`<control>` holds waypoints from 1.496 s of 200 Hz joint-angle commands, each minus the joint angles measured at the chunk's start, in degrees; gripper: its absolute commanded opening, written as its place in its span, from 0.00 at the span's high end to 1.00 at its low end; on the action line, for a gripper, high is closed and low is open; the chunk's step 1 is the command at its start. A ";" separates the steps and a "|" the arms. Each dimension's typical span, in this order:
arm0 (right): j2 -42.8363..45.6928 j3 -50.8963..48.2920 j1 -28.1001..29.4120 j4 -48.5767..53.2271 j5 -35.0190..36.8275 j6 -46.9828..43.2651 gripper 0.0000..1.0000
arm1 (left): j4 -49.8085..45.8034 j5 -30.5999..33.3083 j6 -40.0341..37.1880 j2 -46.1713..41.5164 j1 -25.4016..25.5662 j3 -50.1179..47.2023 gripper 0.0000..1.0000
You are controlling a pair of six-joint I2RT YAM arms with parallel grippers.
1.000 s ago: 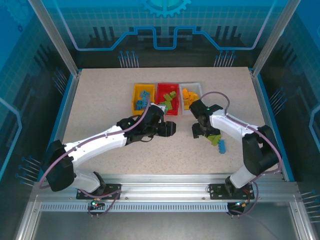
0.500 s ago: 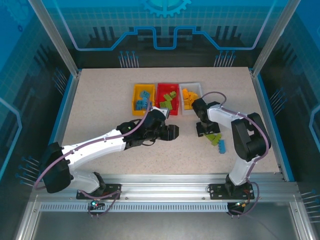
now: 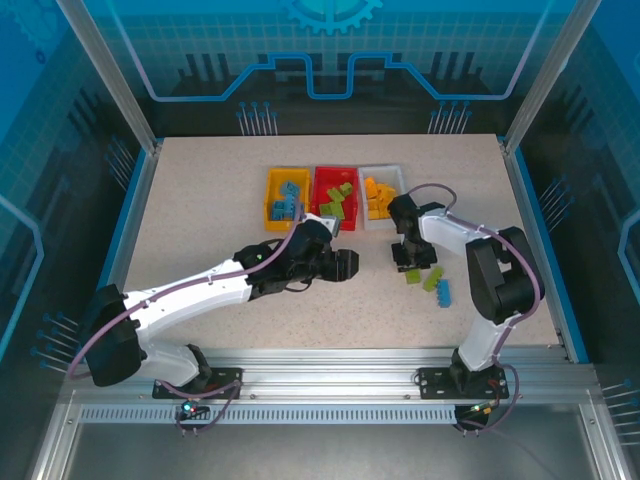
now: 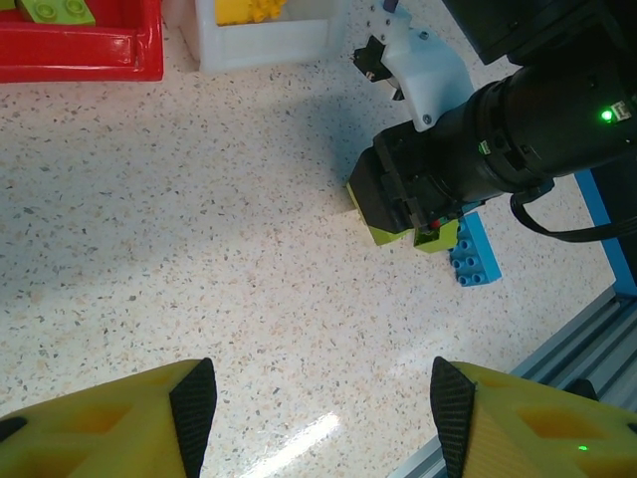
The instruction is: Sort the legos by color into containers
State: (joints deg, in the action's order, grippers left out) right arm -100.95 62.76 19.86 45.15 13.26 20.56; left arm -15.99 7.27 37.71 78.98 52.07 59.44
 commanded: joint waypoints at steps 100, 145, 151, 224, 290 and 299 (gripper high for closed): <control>-9.22 35.65 15.27 -1.99 -0.54 7.31 0.76 | -10.04 16.78 1.58 -12.91 -2.64 2.96 0.37; -24.56 54.22 11.60 -1.20 -5.75 7.94 0.76 | -9.26 15.24 1.28 -12.55 -3.03 2.74 0.37; -26.31 56.18 11.09 -0.97 -6.45 7.95 0.76 | -9.15 14.95 1.14 -12.47 -3.03 2.51 0.37; -37.62 71.30 8.00 3.30 -12.38 8.55 0.50 | -8.52 11.71 0.87 -11.23 -3.03 2.04 0.37; -17.34 57.71 9.49 -0.12 -7.06 8.43 0.46 | -4.64 3.04 0.12 -5.49 -2.78 2.65 0.38; -12.24 52.65 9.57 -1.25 -4.78 9.01 0.47 | -3.47 1.10 0.16 -3.97 -2.30 3.15 0.38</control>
State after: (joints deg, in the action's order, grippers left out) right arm -127.37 122.87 28.62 45.80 3.92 28.95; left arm -22.83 14.52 38.87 71.96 49.28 60.71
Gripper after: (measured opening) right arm 0.539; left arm 0.625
